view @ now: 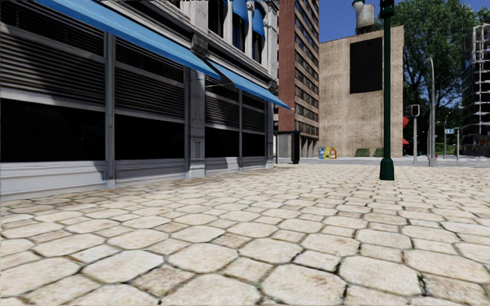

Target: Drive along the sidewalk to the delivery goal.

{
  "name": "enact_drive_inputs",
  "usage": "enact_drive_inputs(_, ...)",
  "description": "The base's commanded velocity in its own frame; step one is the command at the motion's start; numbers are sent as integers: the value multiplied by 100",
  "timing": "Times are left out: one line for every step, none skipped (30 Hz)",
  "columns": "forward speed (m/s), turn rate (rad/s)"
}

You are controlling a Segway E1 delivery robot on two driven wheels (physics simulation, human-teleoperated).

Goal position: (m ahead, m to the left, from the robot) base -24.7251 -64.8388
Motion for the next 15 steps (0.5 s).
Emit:
enact_drive_inputs(161,-107)
enact_drive_inputs(160,-107)
enact_drive_inputs(160,-107)
enact_drive_inputs(160,-107)
enact_drive_inputs(159,-107)
enact_drive_inputs(159,-107)
enact_drive_inputs(159,-107)
enact_drive_inputs(158,-107)
enact_drive_inputs(158,-107)
enact_drive_inputs(158,-107)
enact_drive_inputs(158,-107)
enact_drive_inputs(158,-102)
enact_drive_inputs(158,0)
enact_drive_inputs(157,0)
enact_drive_inputs(157,0)
